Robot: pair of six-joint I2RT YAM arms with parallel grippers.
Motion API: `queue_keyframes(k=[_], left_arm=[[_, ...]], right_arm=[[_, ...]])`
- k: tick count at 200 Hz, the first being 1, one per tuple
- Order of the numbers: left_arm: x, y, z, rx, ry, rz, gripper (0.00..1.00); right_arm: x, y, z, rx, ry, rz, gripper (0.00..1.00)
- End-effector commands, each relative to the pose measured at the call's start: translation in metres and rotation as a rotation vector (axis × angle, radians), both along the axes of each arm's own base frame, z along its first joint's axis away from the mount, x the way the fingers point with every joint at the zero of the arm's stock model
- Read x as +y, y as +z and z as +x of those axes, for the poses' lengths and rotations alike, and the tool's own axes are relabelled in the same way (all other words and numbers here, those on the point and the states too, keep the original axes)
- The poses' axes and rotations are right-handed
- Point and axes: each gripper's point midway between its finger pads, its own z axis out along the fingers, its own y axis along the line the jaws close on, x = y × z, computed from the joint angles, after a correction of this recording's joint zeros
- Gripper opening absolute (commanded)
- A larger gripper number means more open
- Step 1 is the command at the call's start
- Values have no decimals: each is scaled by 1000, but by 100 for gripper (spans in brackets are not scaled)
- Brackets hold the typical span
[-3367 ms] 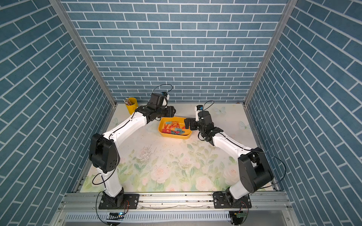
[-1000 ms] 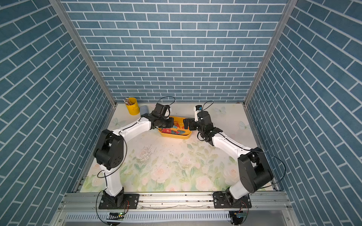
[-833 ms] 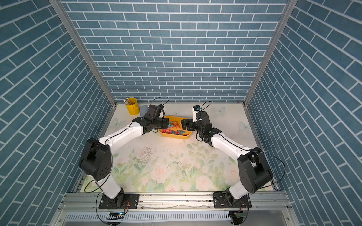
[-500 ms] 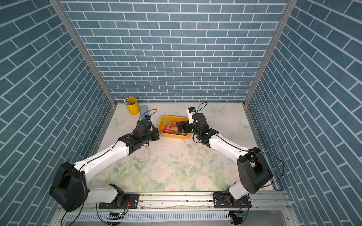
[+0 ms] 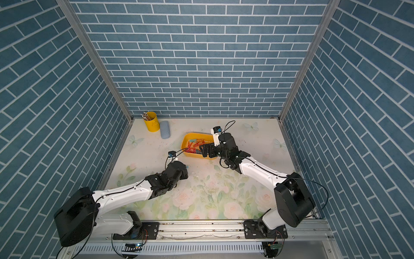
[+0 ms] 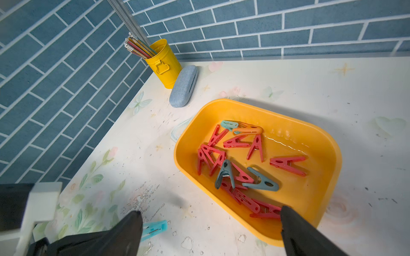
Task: Take the clothespins out of the storage box
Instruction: Place the clothespin at the center of the board.
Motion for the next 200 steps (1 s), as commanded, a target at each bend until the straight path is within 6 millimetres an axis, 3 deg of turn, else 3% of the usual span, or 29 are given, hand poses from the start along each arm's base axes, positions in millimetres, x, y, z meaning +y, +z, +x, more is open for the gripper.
queue_keyframes(k=[1,44,77,110,170,200], left_arm=[[-6,-2,3,-53,60,-16,0],[-26,-34,-10,16,40,-12,0],[-38,-42,-20,43,15,-34,4],[-50,-46,-32,77,-26,-63,25],[-56,-27,-37,94,-62,-100,45],[-47,-2,-30,73,-56,-71,75]], right_arm=[[-4,2,-9,-20,24,-33,100],[-9,-3,-12,-9,16,-47,99],[-10,-8,-11,-3,10,-57,99],[-10,-13,-12,5,11,-65,99],[-9,-16,-9,13,4,-72,99],[-8,-19,-2,36,-20,-84,99]])
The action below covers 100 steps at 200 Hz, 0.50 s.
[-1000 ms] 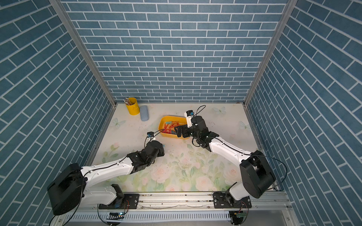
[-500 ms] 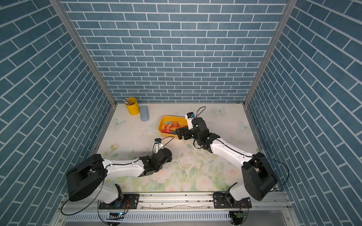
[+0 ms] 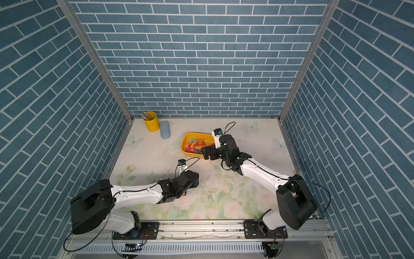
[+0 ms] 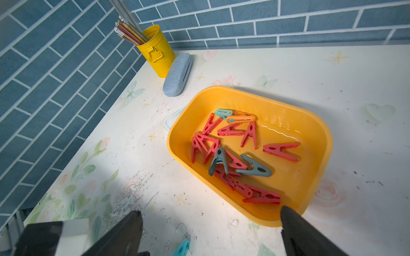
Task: Take the clothespins out of the storage box
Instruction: Place the clothespin at the center of the board, then adjust the storage box at the center of the board.
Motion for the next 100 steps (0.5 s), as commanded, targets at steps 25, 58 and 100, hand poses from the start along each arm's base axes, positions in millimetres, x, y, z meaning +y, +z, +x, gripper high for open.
queue_keyframes(k=[25,58,100], left_arm=[[19,40,18,-14,-12,14,99],[44,60,43,-3,-19,12,100],[75,66,81,14,-23,12,100]], right_arm=[[6,-15,15,56,-37,-63,99],[11,-30,31,111,-93,-94,87],[12,-52,46,175,-168,-116,67]])
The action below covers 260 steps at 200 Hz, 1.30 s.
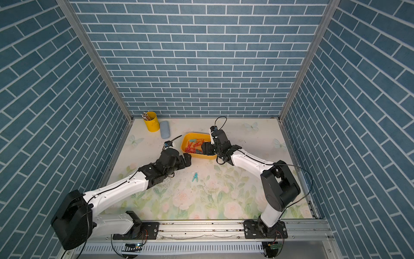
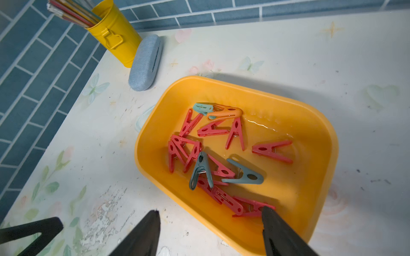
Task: Take the clothespins out of the storage box
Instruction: Adjust the storage box at the center of the board.
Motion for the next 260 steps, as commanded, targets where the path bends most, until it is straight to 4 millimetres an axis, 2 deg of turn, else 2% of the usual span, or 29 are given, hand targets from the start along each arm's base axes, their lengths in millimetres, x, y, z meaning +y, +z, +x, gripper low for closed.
queue_keyframes(k=[1,16,33,52,62,84,114,211,260], left_arm=[[9,-5,12,40,-76,29,100],[13,-6,26,46,-87,27,100],[12,-7,42,49,-104,37,99],[8,-9,56,54,-122,43,100],[6,-12,62,57,-126,44,100],[3,-19,69,65,-134,52,100],[-3,-27,75,81,-151,45,100],[-20,-35,91,85,-194,15,100],[-21,-43,113,78,-194,98,99]], right_arm=[[-3,-13,7,54,-74,-26,67],[-5,-24,11,82,-102,-56,58],[-5,-36,15,110,-114,-85,53],[-10,-48,19,130,-142,-109,43],[-14,-55,21,149,-154,-119,41],[-29,-70,26,187,-189,-151,40],[-43,-73,39,185,-204,-155,40],[-32,-72,83,210,-244,-173,37],[-30,-79,89,253,-296,-167,40]])
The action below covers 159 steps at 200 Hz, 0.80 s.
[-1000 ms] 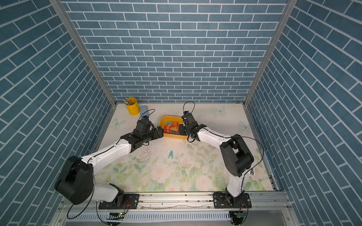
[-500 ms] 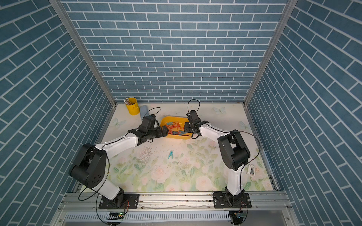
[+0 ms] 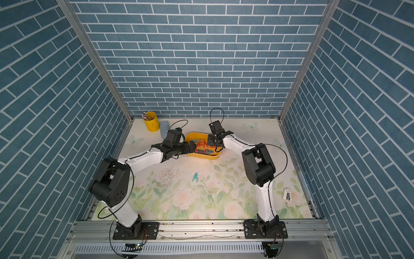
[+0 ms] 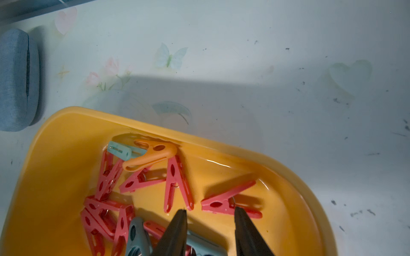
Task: Take the clothespins out of the storage box
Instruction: Adjust the storage box at the center of the board.
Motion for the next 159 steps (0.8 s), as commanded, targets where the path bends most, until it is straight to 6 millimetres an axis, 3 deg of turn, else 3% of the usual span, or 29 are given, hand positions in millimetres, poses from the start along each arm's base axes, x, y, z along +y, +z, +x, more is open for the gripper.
queue_keyframes(k=[1,47,79,113,136,159], left_arm=[[3,-2,11,-19,-10,60,99],[16,-1,20,-39,7,129,99],[20,0,37,-42,21,117,100],[-1,-6,49,-32,-66,61,100],[-19,-12,42,-6,-133,-18,100],[-24,-21,28,29,-143,-59,100]], right_arm=[[-8,-11,-2,55,-57,-26,40],[-7,-8,-1,56,-65,-26,42],[-9,-6,-2,53,-66,-25,42],[-10,-10,-4,58,-66,-32,42],[-10,-10,-2,51,-69,-31,44],[-11,-6,1,43,-75,-29,44]])
